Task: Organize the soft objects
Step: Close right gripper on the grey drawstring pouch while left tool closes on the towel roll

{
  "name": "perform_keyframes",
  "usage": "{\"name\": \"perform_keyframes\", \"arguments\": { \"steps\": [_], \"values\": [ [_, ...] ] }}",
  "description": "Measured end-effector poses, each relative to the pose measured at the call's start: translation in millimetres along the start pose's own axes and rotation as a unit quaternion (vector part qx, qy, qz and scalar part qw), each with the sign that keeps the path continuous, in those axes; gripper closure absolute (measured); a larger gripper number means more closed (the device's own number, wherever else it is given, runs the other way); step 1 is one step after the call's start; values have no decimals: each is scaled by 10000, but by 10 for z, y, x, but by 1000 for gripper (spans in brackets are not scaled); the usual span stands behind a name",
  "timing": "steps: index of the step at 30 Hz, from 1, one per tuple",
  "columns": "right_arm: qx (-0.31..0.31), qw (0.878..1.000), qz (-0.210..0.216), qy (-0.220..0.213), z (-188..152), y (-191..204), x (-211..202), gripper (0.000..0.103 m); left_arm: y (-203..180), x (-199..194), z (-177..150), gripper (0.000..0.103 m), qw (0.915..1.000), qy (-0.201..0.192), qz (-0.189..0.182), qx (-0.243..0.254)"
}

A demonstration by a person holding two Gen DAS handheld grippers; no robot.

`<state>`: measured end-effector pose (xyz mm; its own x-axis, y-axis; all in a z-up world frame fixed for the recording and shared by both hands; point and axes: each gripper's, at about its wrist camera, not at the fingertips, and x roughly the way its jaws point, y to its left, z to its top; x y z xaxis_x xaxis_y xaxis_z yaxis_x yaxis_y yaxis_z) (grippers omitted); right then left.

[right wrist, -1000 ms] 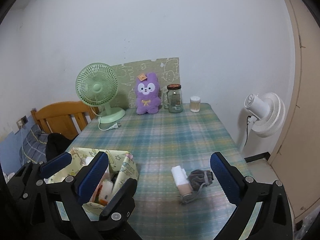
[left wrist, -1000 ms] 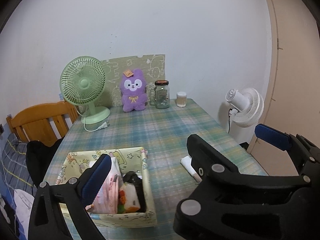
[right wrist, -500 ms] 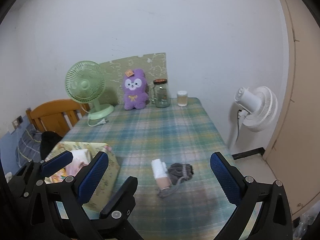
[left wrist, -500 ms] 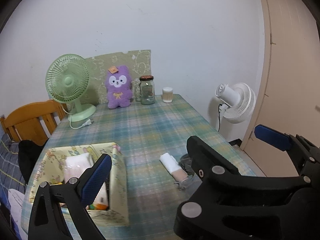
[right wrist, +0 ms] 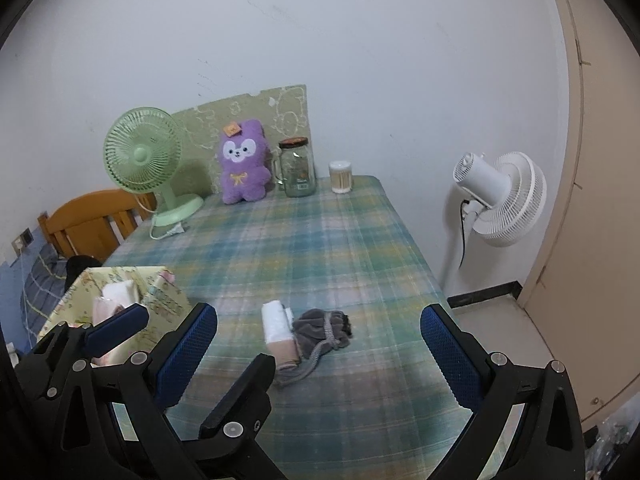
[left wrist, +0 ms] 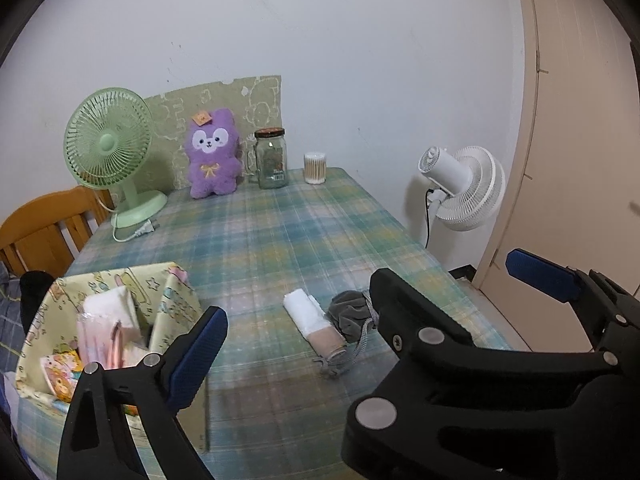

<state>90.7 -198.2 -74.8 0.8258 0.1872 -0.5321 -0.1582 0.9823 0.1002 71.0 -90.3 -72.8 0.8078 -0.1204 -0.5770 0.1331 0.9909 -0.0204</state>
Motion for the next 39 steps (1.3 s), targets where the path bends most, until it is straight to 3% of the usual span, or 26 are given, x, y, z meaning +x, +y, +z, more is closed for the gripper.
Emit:
{"name": "perform_keyframes", "arguments": {
  "steps": [8, 18, 20, 30, 39],
  "values": [
    [-6, 9996, -140, 247, -115, -133, 252, 0, -61, 282, -112, 5, 9996, 286, 74, -49],
    [255, 9980, 22, 584, -298, -264, 630, 3, -31, 662, -243, 6, 9977, 627, 222, -111],
    [276, 9975, 15, 658, -309, -276, 708, 7, -3, 734, -250, 8, 9971, 701, 247, -162],
    [171, 9962, 101, 847, -272, -196, 1040, 7, 119, 964, -262, 10, 9946, 920, 367, -316],
    [65, 9940, 211, 1072, -260, -115, 1301, 21, 185, 1090, -262, 10, 9930, 1023, 485, -331]
  ]
}}
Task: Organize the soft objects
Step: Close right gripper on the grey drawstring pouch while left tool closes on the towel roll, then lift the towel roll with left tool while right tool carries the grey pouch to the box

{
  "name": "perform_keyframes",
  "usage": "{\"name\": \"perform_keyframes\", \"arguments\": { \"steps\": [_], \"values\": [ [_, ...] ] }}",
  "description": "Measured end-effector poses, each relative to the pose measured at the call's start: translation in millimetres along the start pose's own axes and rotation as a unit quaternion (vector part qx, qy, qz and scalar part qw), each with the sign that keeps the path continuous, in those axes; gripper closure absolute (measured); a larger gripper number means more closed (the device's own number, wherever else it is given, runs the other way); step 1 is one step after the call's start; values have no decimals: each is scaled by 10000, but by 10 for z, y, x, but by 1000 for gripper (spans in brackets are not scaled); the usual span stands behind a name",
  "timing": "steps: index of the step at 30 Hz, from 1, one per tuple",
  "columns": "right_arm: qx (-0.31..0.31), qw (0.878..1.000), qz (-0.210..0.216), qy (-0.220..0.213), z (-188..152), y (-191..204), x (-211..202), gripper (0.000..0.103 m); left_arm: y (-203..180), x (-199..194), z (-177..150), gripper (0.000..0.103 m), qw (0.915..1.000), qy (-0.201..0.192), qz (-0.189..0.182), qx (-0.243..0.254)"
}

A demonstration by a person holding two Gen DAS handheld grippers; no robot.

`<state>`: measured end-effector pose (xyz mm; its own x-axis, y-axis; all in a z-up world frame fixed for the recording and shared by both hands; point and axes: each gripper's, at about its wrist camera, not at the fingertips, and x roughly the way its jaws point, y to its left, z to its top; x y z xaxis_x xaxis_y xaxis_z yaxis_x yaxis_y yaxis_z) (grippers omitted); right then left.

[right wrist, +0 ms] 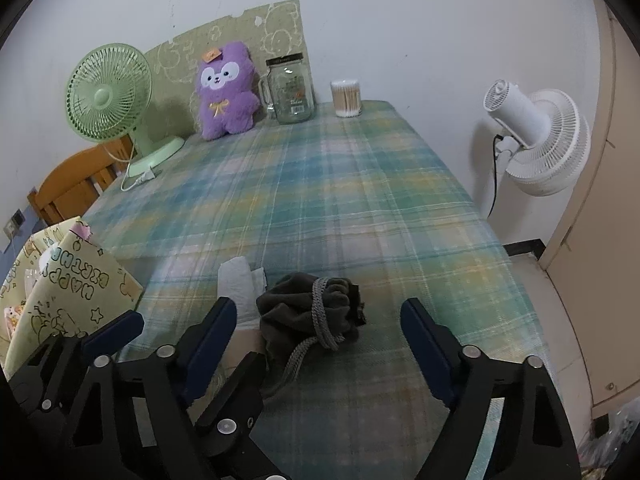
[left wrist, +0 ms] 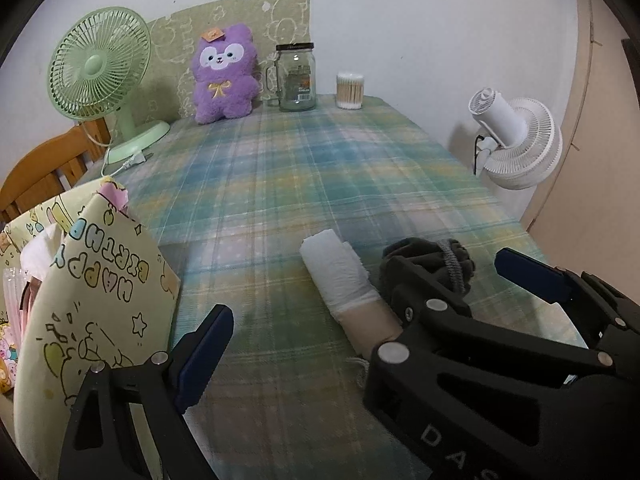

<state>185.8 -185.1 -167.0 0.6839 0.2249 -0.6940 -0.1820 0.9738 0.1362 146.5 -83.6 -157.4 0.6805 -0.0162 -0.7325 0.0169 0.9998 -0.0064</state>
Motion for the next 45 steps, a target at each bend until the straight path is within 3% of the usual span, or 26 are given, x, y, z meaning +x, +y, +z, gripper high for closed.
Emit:
{"name": "perform_keyframes", "arguments": {
  "steps": [4, 7, 13, 22, 30, 32, 37, 45],
  "values": [
    [-12, 9999, 49, 133, 3, 17, 107, 29, 22, 56, -2, 12, 10000, 63, 65, 20],
    [-4, 9995, 107, 284, -5, 9, 196, 41, 21, 103, -5, 13, 9998, 133, 124, 62],
    [77, 9995, 193, 257, -2, -53, 187, 47, -6, 115, 10, 12, 9998, 120, 87, 90],
    [287, 9995, 65, 89, 27, -217, 82, 49, -136, 149, 95, 14, 9995, 25, 218, 205],
    [508, 9987, -60, 33, 31, -403, 45, 49, -162, 320, 157, 32, 9997, 233, 115, 17],
    [545, 9985, -97, 33, 33, -433, 39, 49, -173, 349, 166, 46, 9996, 275, 2, -5],
    [592, 9982, -114, 65, 37, -459, 50, 49, -196, 391, 185, 62, 9995, 315, 14, 12],
    [603, 9981, -35, 117, 35, -411, 53, 49, -172, 381, 178, 72, 9992, 374, -142, 34]
  ]
}}
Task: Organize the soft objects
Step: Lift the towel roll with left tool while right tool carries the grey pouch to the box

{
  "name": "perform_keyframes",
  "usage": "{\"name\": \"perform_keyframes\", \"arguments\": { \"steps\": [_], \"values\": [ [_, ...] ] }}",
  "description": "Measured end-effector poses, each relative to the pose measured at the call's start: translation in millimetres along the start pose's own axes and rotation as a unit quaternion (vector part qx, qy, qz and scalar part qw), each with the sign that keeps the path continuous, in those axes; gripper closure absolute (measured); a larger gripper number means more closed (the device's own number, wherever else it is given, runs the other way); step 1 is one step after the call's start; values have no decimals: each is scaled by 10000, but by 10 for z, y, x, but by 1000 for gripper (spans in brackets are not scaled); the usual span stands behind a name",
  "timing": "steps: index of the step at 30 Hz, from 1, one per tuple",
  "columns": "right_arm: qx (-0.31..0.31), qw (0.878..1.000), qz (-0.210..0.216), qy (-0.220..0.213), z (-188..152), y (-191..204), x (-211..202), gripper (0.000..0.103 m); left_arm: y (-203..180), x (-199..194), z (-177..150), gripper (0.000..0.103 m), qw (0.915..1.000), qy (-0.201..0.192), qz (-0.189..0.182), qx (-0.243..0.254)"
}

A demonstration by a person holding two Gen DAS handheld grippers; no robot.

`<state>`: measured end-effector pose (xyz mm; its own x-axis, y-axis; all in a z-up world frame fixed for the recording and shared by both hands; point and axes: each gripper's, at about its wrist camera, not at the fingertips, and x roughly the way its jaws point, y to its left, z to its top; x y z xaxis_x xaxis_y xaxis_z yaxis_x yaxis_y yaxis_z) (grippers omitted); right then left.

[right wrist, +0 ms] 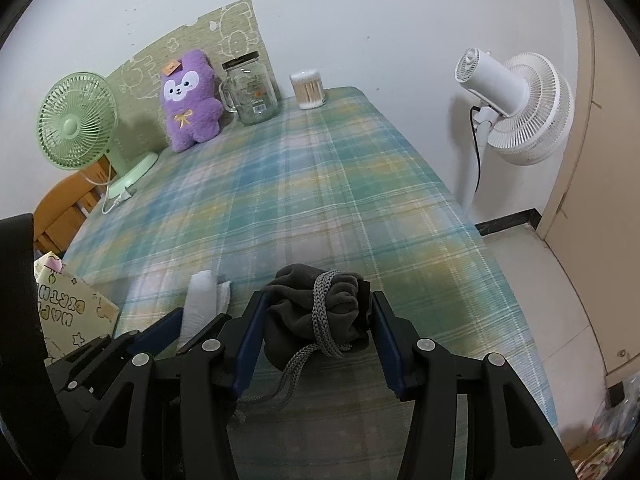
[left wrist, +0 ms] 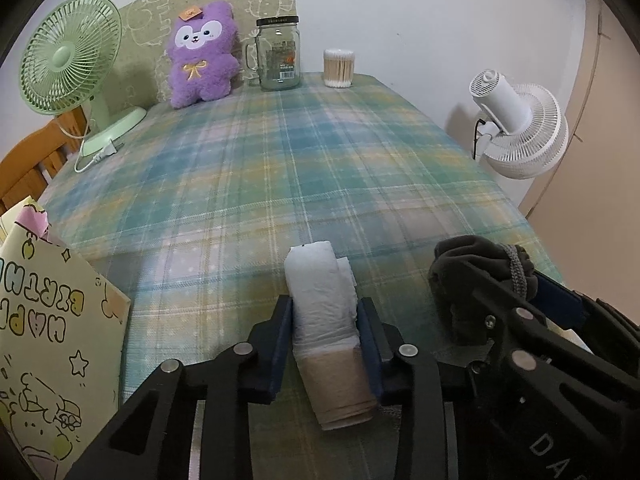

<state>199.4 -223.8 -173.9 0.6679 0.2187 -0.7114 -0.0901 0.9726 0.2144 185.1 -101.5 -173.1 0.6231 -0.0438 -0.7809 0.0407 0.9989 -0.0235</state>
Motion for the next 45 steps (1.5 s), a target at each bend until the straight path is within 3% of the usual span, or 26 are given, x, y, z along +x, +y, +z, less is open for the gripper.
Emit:
{"name": "perform_keyframes", "arguments": {
  "steps": [16, 45],
  "values": [
    [-139, 9999, -83, 25, -138, 212, -170, 49, 54, -201, -151, 77, 9999, -25, -93, 46],
    [-361, 9973, -130, -619, -173, 625, -1088, 50, 190, -1135, -209, 78, 9969, -723, -290, 96]
  ]
}}
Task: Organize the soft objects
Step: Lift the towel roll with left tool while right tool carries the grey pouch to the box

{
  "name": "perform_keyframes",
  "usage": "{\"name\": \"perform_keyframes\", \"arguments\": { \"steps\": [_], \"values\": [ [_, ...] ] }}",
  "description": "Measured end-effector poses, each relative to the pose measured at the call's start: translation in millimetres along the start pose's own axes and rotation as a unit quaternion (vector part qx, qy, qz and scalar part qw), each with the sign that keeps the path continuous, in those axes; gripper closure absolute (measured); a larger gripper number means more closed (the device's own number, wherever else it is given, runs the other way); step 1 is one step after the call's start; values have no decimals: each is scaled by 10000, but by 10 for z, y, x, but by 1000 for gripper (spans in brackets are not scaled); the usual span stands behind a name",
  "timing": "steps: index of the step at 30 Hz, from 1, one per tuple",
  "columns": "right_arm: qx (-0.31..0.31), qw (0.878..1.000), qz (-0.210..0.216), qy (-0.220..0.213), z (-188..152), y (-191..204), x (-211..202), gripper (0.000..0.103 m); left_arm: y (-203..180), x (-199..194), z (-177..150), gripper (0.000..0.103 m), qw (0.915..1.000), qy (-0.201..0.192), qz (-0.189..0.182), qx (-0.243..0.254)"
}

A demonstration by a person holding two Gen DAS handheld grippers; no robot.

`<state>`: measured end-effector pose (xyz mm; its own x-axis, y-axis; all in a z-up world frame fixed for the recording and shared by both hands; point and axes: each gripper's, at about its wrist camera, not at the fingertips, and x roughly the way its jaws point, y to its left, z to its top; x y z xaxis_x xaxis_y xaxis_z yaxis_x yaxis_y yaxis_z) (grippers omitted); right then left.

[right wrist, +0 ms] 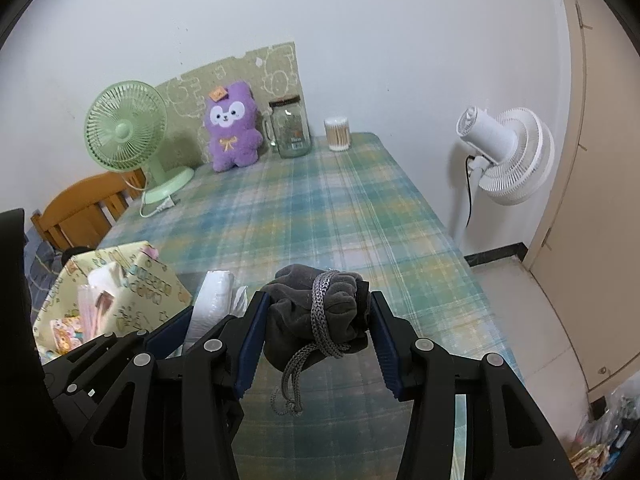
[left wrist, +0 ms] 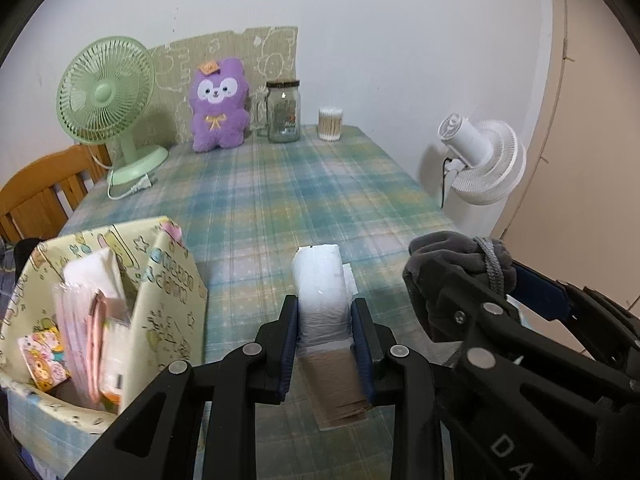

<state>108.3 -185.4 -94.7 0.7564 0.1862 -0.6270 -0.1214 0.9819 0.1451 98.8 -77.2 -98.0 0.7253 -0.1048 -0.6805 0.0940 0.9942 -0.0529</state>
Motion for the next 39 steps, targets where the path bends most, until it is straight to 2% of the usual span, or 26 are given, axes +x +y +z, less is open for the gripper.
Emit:
{"name": "perform_keyframes", "arguments": {
  "steps": [20, 30, 39],
  "values": [
    [-110, 9979, 61, -637, 188, 288, -606, 50, 95, -642, 190, 77, 9982, -564, 31, 180],
    [-158, 9972, 60, -729, 224, 461, -704, 50, 255, -772, 204, 77, 9975, -683, 11, 166],
    [-174, 9973, 264, -657, 227, 738, -634, 50, 517, -816, 180, 77, 9972, -715, 102, 186]
  ]
}}
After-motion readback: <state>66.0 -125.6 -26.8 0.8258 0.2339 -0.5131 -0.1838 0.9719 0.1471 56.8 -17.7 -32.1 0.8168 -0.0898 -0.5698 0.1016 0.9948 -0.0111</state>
